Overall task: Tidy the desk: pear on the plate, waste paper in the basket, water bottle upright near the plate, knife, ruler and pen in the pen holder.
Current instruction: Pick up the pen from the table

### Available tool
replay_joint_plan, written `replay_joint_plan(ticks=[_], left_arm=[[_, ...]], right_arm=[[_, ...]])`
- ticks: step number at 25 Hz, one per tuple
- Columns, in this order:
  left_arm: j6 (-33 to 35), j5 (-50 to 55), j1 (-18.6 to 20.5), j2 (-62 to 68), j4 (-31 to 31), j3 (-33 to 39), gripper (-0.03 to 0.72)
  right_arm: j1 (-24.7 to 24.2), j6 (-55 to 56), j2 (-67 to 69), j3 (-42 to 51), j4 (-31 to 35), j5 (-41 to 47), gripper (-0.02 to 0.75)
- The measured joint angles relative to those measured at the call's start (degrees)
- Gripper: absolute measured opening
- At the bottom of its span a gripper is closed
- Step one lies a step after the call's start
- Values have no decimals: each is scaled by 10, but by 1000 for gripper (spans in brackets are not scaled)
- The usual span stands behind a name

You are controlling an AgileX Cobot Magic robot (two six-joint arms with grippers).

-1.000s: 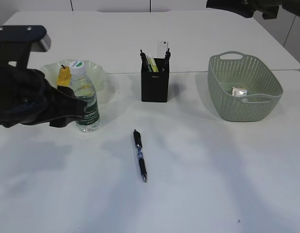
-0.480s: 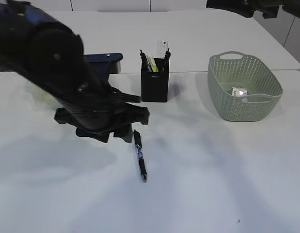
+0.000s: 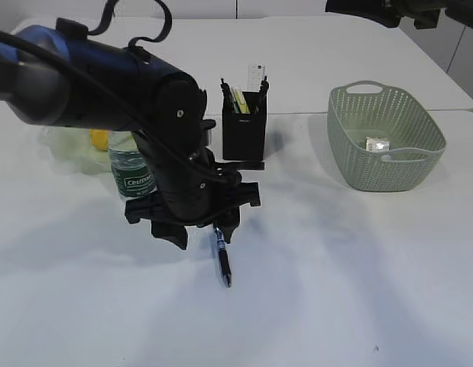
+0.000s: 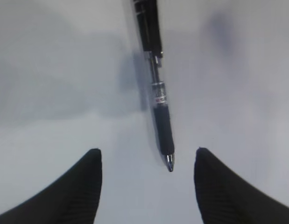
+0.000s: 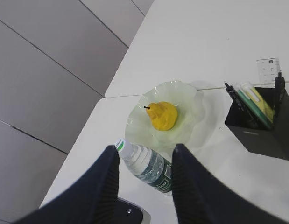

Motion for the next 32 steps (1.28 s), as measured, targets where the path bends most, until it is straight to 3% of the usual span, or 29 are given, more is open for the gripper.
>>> replay_joint_plan(ticks=[6,15,32], left_arm=[[-35,-1,0,30,0,0,443],[-36,-31,0,53,-2,0,403],[-35,-45,0,82,-31,-2,400]], right_arm=[[0,0,0,0,0,0,283],[0,0,0,0,0,0,283],[0,0,0,0,0,0,283]])
